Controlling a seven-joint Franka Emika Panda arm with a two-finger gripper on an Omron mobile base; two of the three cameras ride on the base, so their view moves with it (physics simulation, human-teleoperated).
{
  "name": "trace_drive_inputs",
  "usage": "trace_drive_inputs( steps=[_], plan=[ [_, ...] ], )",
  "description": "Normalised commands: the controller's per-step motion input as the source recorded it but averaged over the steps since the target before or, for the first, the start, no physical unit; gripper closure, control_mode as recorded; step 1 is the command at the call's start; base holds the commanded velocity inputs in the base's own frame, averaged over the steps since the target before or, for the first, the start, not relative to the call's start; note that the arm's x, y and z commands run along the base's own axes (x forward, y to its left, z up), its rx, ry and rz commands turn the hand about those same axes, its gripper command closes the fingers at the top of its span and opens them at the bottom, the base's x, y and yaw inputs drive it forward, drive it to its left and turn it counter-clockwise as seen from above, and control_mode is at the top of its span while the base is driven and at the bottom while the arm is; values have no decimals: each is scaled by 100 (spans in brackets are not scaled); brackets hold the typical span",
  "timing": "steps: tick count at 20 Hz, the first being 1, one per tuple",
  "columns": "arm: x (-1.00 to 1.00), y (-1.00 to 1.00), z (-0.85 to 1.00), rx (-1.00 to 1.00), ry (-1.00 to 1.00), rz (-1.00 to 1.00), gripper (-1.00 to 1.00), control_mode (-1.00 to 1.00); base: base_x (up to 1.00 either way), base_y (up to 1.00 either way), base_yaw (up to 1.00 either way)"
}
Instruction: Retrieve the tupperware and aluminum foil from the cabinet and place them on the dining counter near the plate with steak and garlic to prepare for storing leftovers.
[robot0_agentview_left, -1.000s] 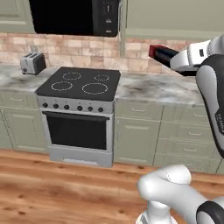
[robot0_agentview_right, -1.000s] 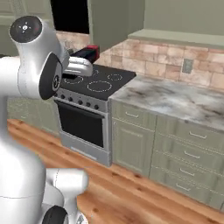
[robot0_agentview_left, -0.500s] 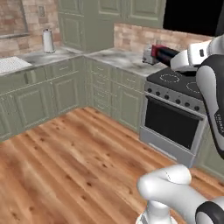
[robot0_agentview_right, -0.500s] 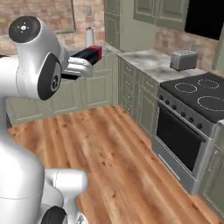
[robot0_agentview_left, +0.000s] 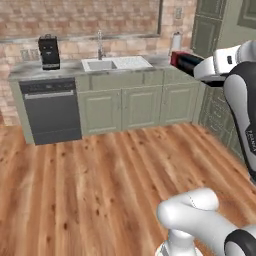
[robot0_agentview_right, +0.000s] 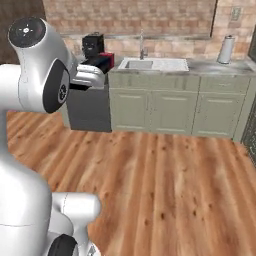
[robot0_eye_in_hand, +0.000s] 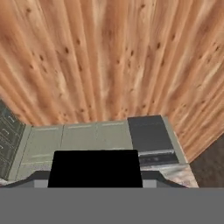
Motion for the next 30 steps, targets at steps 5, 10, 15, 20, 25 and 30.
trace_drive_inputs(
  steps=[5,10,15,20,25,30],
  plan=[
    [0,0,0,0,0,0,100,100,66,61,65],
    [0,0,0,0,0,0,100,100,94,78,53],
    [0,0,0,0,0,0,100,100,100,82,44],
    [0,0,0,0,0,0,100,100,100,77,33],
    [0,0,0,0,0,0,100,100,100,60,11],
    [0,0,0,0,0,0,100,100,100,43,-3]
  ],
)
